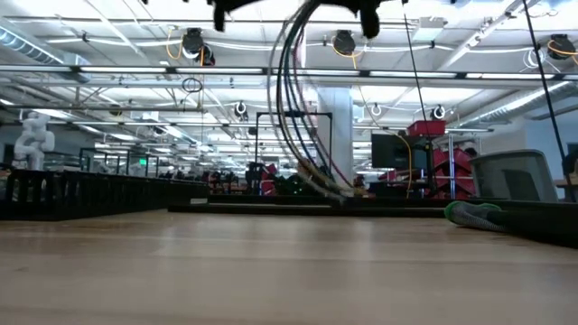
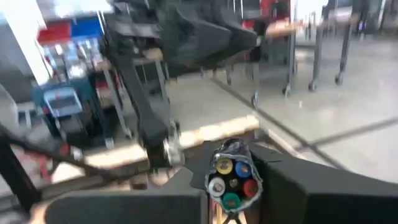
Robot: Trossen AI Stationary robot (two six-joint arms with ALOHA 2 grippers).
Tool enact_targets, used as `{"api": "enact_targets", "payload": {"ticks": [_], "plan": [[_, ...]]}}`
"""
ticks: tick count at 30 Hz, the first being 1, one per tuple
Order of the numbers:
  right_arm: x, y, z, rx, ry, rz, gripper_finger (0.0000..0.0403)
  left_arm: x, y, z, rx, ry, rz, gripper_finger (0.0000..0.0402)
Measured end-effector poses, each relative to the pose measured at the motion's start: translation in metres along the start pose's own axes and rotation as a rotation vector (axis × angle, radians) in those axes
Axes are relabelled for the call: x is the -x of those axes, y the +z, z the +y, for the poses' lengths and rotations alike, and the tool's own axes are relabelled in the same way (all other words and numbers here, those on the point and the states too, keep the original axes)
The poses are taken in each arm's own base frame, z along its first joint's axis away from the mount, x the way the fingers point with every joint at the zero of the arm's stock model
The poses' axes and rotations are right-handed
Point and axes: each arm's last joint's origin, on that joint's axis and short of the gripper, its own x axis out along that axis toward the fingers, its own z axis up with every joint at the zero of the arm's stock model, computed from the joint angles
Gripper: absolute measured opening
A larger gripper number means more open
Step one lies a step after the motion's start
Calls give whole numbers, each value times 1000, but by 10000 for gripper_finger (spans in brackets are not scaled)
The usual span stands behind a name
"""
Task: Ziptie cables
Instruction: Wrap the cable wires with the black ziptie
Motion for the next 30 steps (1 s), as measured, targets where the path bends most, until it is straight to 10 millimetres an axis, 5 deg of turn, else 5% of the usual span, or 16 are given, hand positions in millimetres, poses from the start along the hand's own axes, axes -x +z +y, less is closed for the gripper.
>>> {"api": "enact_targets", "payload": {"ticks": [8, 17, 30], "plan": [[-20, -25, -5, 22, -32, 97, 26, -21, -33, -1, 63, -168, 222, 109], [-20, -21, -10, 10, -34, 66, 23, -26, -39, 3, 73, -141, 250, 175], [-21, -19, -14, 29, -46, 48, 23, -47, -60, 8, 74, -39, 291, 180]]}}
